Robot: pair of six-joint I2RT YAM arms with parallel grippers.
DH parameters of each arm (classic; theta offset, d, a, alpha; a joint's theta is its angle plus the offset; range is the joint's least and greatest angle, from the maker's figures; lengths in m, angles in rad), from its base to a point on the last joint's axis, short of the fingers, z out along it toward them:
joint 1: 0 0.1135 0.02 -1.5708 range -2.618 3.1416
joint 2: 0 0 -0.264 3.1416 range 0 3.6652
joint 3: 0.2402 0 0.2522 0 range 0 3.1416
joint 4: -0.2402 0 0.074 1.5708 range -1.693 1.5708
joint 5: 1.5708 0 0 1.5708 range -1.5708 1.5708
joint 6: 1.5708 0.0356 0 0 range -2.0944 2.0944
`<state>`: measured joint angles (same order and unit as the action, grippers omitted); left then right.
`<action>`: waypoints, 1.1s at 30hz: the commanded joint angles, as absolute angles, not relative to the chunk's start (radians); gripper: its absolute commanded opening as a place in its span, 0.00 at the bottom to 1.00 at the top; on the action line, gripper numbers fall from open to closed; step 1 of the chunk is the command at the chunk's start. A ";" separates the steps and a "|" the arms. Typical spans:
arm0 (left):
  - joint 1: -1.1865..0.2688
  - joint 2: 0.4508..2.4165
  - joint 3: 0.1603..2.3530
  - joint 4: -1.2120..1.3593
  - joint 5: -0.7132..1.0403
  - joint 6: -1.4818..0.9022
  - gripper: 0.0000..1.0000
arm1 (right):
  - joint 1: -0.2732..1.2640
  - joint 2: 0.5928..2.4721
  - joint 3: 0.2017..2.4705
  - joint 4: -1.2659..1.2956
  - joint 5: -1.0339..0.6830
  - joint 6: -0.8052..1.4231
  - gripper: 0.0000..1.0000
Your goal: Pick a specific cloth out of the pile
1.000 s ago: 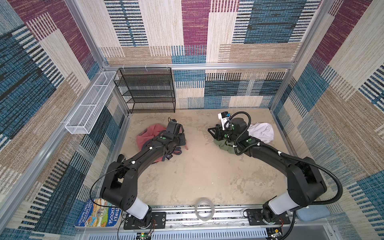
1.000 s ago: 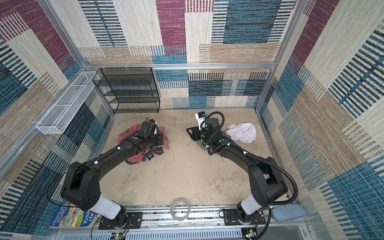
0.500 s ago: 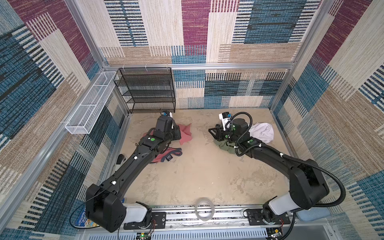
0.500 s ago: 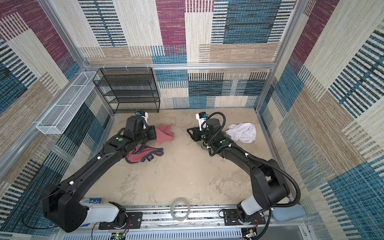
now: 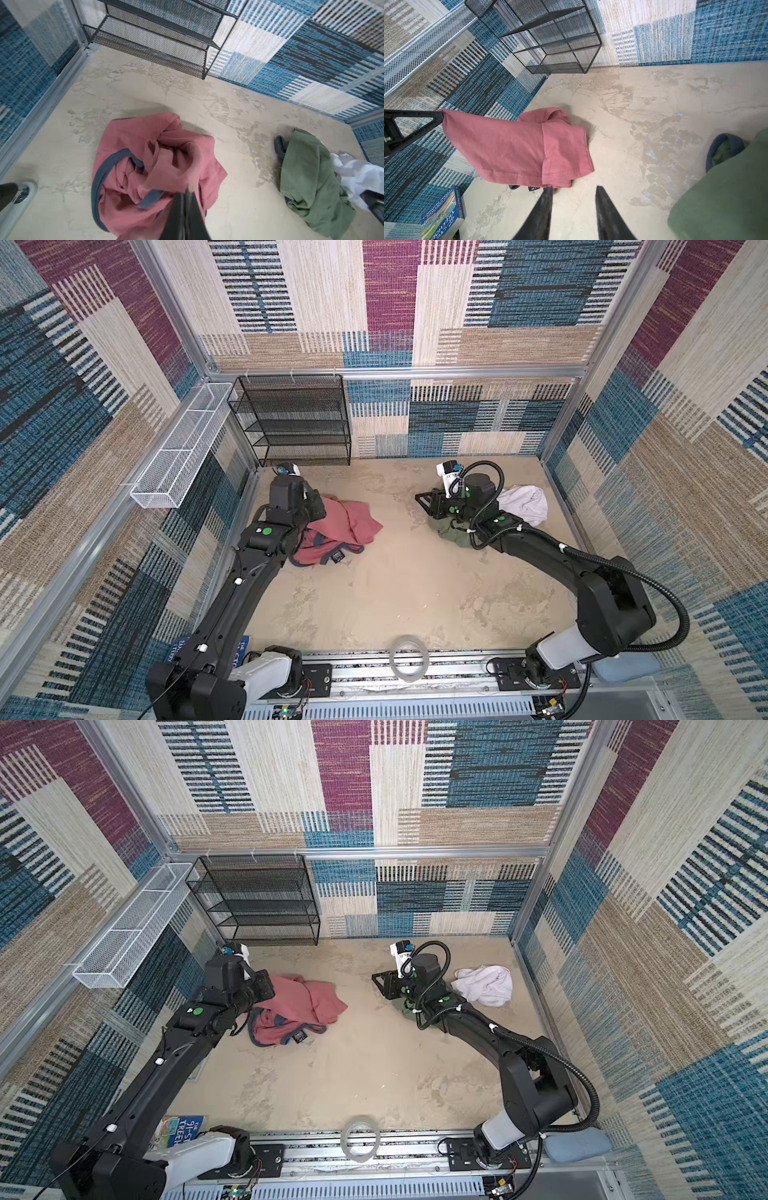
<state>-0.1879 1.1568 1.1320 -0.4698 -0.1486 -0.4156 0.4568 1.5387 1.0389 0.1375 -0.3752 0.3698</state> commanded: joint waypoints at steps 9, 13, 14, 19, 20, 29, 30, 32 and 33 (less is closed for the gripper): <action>-0.048 1.157 1.087 -0.490 -0.140 -0.359 0.00 | 0.457 1.571 1.062 0.166 -0.414 0.393 0.38; -0.019 1.198 1.061 -0.472 -0.130 -0.361 0.00 | 0.456 1.580 1.069 0.160 -0.414 0.390 0.38; -0.012 1.211 1.055 -0.466 -0.128 -0.360 0.00 | 0.455 1.581 1.072 0.159 -0.415 0.390 0.38; 0.016 1.278 1.022 -0.429 -0.125 -0.364 0.00 | 0.456 1.589 1.080 0.156 -0.419 0.389 0.38; 0.021 1.293 1.016 -0.420 -0.128 -0.365 0.00 | 0.456 1.593 1.081 0.156 -0.420 0.390 0.38; 0.032 1.349 1.056 -0.483 -0.142 -0.386 0.29 | 0.456 1.610 1.097 0.151 -0.426 0.392 0.38; 0.032 1.336 1.059 -0.487 -0.137 -0.388 0.30 | 0.456 1.612 1.101 0.151 -0.428 0.391 0.38; 0.027 1.303 1.059 -0.488 -0.115 -0.393 0.36 | 0.456 1.617 1.104 0.153 -0.432 0.394 0.38; 0.023 1.289 1.059 -0.488 -0.108 -0.395 0.37 | 0.456 1.621 1.108 0.153 -0.434 0.394 0.38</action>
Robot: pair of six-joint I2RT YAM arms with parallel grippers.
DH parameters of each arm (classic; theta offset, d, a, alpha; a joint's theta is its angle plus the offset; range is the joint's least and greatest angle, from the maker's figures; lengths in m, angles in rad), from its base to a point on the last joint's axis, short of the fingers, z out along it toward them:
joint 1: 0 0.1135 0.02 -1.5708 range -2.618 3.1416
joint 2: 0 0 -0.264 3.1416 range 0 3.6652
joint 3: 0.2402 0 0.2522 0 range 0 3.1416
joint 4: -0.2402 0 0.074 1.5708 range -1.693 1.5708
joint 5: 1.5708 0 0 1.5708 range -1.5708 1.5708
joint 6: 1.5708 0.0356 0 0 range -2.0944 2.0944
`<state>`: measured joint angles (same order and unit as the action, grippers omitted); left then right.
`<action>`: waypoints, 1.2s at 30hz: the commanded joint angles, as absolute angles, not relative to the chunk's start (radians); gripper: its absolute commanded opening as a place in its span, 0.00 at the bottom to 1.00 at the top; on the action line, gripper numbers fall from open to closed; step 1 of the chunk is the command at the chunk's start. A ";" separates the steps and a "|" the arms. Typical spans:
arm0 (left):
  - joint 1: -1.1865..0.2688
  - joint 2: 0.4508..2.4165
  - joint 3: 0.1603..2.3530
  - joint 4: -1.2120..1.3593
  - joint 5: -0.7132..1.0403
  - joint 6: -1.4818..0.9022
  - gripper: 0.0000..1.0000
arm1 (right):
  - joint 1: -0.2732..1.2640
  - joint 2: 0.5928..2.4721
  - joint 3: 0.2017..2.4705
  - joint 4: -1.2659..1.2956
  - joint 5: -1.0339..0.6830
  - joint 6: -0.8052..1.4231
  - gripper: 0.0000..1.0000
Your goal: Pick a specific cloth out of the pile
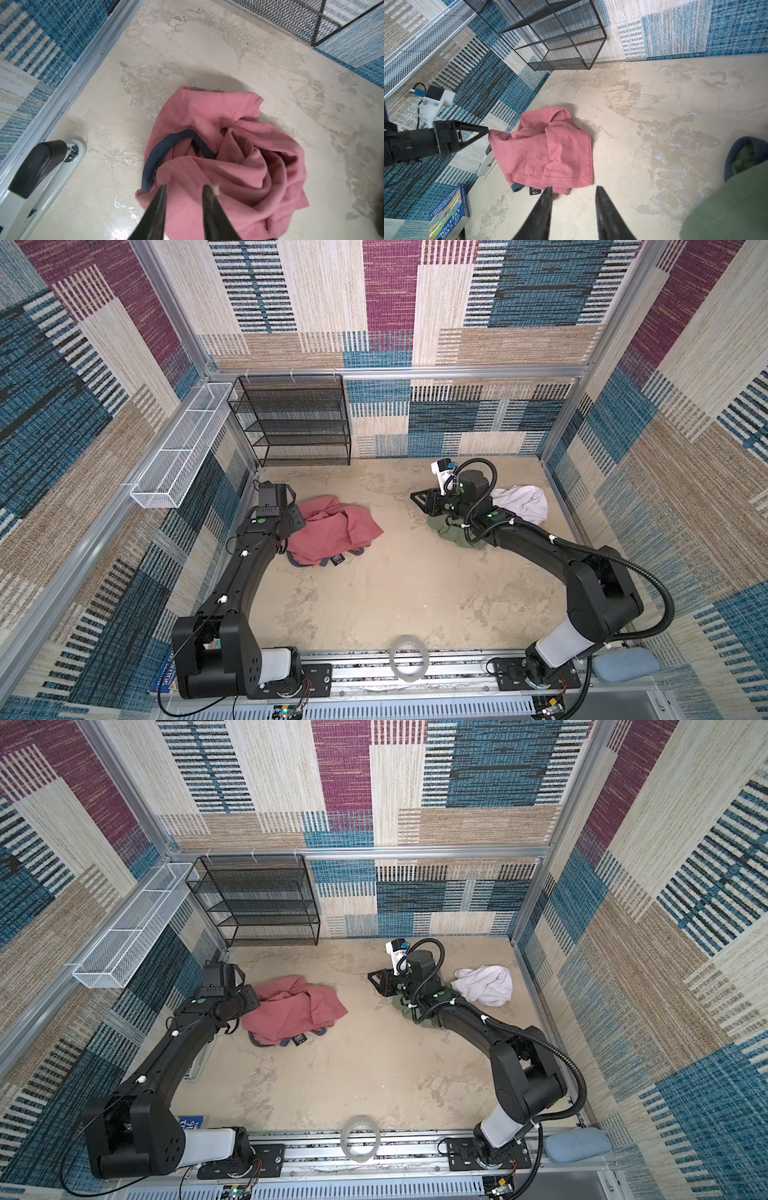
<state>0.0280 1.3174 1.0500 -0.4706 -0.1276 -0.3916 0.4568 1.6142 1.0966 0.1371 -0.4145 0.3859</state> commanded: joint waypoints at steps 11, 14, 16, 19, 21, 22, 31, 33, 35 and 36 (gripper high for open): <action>-0.315 1.356 1.108 -0.440 -0.093 -0.376 0.44 | 0.456 1.622 1.102 0.155 -0.450 0.402 0.38; -0.384 1.449 1.129 -0.391 -0.076 -0.395 0.44 | 0.456 1.596 1.083 0.152 -0.429 0.396 0.38; -0.419 1.522 1.152 -0.374 -0.058 -0.400 0.44 | 0.457 1.580 1.070 0.149 -0.416 0.392 0.38; -0.464 1.636 1.206 -0.364 -0.052 -0.403 0.44 | 0.456 1.555 1.052 0.142 -0.396 0.384 0.38; -0.485 1.708 1.242 -0.365 -0.043 -0.406 0.44 | 0.456 1.543 1.042 0.140 -0.386 0.381 0.38; -0.493 1.741 1.260 -0.363 -0.039 -0.408 0.44 | 0.456 1.538 1.039 0.137 -0.381 0.378 0.38; -0.514 1.950 1.346 -0.374 -0.044 -0.426 0.44 | 0.456 1.510 1.018 0.135 -0.365 0.366 0.38; -0.514 1.972 1.357 -0.382 -0.054 -0.427 0.44 | 0.457 1.509 1.016 0.134 -0.363 0.362 0.38; -0.514 1.992 1.365 -0.389 -0.068 -0.429 0.44 | 0.456 1.508 1.016 0.134 -0.363 0.361 0.38; -0.514 2.000 1.367 -0.389 -0.070 -0.428 0.44 | 0.454 1.508 1.017 0.133 -0.362 0.362 0.38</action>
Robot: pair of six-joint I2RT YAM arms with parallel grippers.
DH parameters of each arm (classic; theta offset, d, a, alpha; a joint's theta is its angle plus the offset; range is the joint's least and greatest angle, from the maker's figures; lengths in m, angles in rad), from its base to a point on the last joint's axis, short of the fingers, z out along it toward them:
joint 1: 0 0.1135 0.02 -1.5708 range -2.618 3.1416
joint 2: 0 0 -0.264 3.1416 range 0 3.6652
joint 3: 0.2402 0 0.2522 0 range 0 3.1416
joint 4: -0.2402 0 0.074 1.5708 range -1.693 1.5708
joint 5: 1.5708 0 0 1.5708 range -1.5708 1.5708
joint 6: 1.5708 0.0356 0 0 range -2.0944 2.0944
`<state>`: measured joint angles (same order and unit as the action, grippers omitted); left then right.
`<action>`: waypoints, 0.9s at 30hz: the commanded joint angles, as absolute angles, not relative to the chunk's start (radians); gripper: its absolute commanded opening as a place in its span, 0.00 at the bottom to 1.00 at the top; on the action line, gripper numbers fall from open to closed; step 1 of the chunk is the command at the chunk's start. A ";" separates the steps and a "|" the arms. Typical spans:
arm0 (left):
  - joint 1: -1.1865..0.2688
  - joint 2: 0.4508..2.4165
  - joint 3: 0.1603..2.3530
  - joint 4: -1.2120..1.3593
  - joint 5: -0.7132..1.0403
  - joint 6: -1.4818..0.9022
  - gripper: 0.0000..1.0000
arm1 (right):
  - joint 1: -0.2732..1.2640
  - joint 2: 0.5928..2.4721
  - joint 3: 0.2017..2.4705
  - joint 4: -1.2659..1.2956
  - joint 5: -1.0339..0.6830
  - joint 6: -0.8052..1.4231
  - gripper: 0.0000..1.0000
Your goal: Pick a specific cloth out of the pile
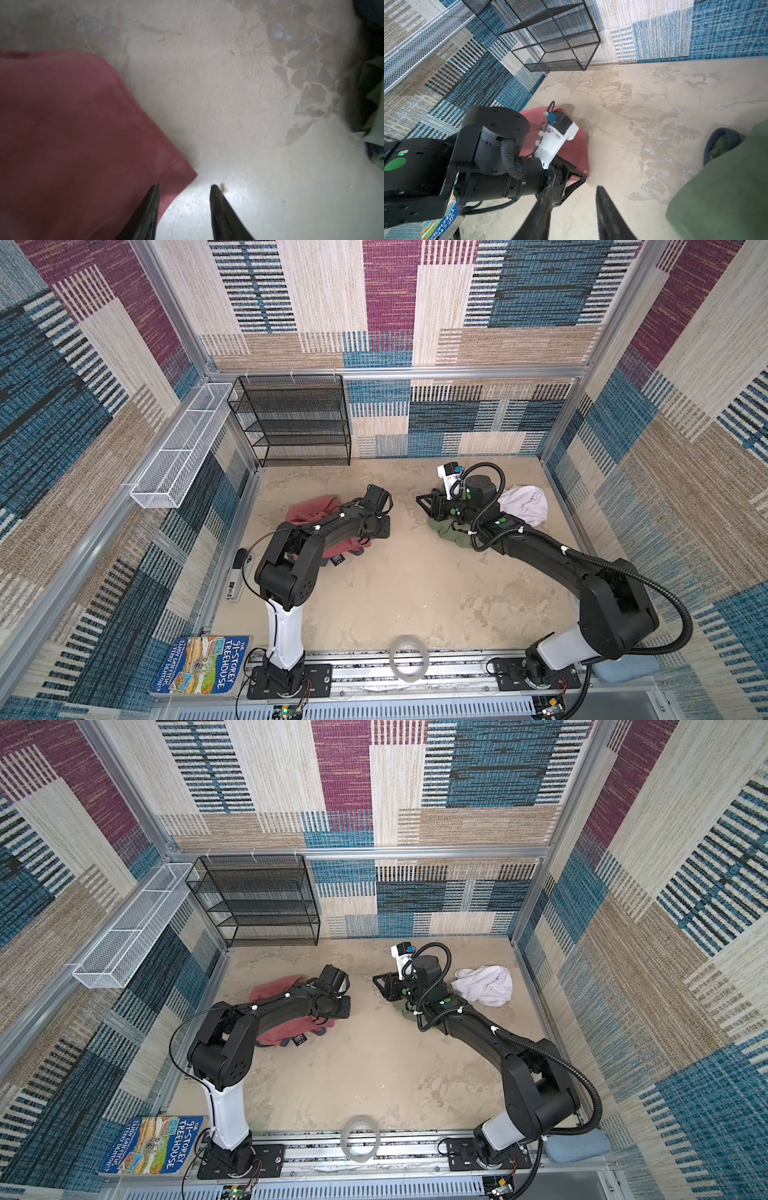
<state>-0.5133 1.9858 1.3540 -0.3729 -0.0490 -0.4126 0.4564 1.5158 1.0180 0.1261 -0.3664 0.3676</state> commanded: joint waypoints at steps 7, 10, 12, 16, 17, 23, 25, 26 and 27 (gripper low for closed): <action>-0.515 2.078 1.420 -0.453 -0.108 -0.425 0.36 | 0.454 1.486 1.001 0.154 -0.363 0.360 0.39; -0.515 2.107 1.437 -0.490 -0.133 -0.423 0.22 | 0.454 1.483 1.007 0.159 -0.380 0.362 0.39; -0.515 2.112 1.433 -0.493 -0.135 -0.424 0.11 | 0.454 1.484 1.016 0.149 -0.382 0.357 0.39; -0.516 2.097 1.415 -0.492 -0.135 -0.425 0.00 | 0.454 1.478 1.011 0.139 -0.368 0.350 0.39; -0.515 2.087 1.408 -0.492 -0.133 -0.425 0.00 | 0.454 1.476 1.009 0.137 -0.366 0.349 0.39; -0.517 1.942 1.341 -0.419 -0.121 -0.423 0.00 | 0.454 1.444 0.996 0.120 -0.345 0.349 0.39; -0.517 1.889 1.333 -0.410 -0.120 -0.421 0.00 | 0.454 1.432 0.989 0.123 -0.336 0.349 0.39; -0.517 1.859 1.330 -0.408 -0.120 -0.420 0.00 | 0.454 1.429 0.988 0.122 -0.336 0.349 0.39; -0.515 1.831 1.327 -0.405 -0.118 -0.419 0.00 | 0.453 1.429 0.988 0.122 -0.336 0.350 0.39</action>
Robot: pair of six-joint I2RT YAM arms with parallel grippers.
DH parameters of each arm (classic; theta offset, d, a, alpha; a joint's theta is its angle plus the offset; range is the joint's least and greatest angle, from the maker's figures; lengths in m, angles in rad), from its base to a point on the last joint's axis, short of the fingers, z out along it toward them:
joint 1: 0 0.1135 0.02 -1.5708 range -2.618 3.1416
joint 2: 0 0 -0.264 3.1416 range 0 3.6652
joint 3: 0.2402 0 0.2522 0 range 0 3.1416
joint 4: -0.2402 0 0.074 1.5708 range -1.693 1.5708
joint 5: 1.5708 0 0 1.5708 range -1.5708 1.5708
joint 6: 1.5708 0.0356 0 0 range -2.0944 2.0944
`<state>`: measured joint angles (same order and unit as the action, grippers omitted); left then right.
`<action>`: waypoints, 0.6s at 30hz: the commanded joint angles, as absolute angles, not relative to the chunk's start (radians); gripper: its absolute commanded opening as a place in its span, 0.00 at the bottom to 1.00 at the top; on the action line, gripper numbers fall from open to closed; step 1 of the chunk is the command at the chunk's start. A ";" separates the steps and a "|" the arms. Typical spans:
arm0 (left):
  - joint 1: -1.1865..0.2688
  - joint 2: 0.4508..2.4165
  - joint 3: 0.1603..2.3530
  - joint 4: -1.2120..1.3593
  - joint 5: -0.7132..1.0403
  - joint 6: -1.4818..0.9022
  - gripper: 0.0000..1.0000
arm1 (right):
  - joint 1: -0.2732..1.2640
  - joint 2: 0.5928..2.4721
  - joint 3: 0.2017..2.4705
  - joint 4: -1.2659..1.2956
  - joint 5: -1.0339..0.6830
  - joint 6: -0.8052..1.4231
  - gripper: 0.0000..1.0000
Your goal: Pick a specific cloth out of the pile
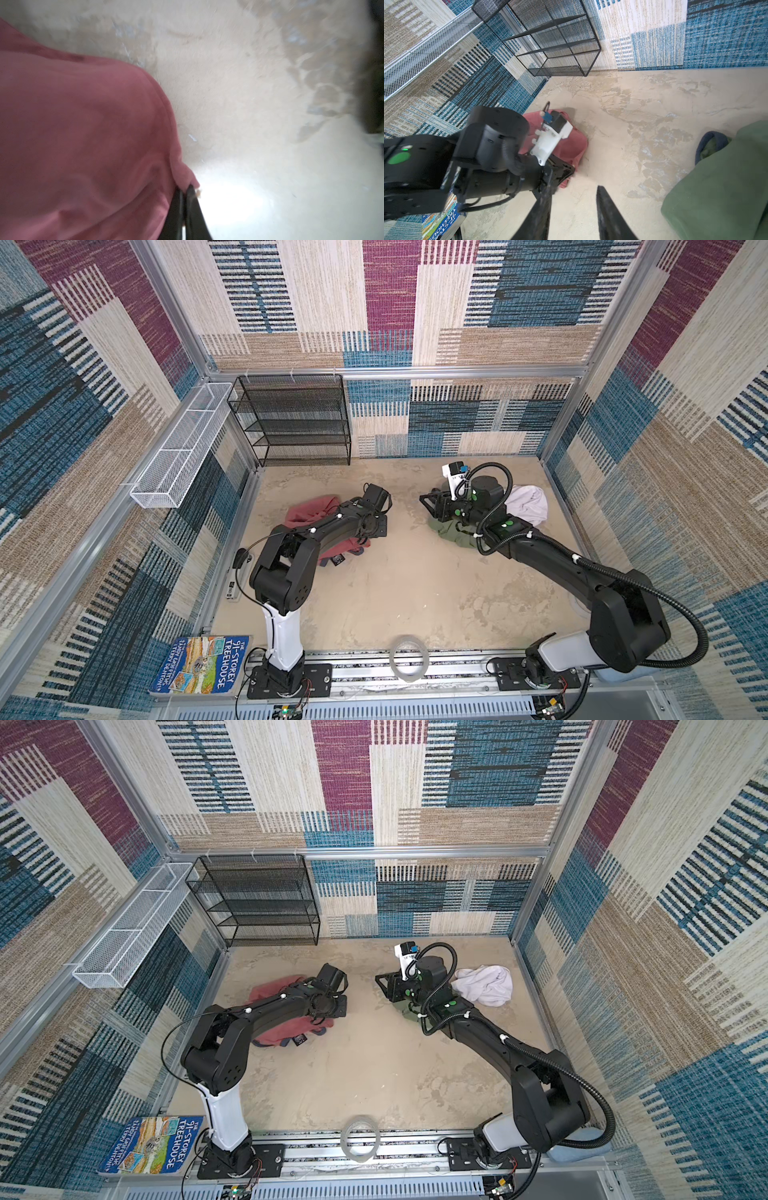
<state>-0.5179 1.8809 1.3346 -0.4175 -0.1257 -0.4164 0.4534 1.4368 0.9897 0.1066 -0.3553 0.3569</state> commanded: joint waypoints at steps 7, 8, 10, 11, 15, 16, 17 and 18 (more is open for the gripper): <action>-0.504 1.627 1.277 -0.394 -0.160 -0.404 0.00 | 0.454 1.452 1.023 0.112 -0.354 0.359 0.39; -0.497 1.594 1.266 -0.401 -0.171 -0.402 0.00 | 0.453 1.455 1.029 0.110 -0.359 0.360 0.39; -0.471 1.527 1.242 -0.411 -0.179 -0.403 0.00 | 0.453 1.460 1.037 0.110 -0.366 0.362 0.39; -0.450 1.490 1.228 -0.417 -0.178 -0.407 0.00 | 0.454 1.463 1.041 0.109 -0.367 0.363 0.39; -0.361 1.353 1.159 -0.439 -0.177 -0.407 0.00 | 0.454 1.472 1.055 0.104 -0.367 0.364 0.39; -0.341 1.328 1.146 -0.448 -0.175 -0.407 0.00 | 0.454 1.475 1.060 0.104 -0.367 0.362 0.39; -0.313 1.300 1.132 -0.459 -0.172 -0.407 0.00 | 0.454 1.481 1.064 0.103 -0.367 0.363 0.39; -0.287 1.274 1.115 -0.467 -0.169 -0.406 0.00 | 0.453 1.485 1.069 0.102 -0.368 0.363 0.39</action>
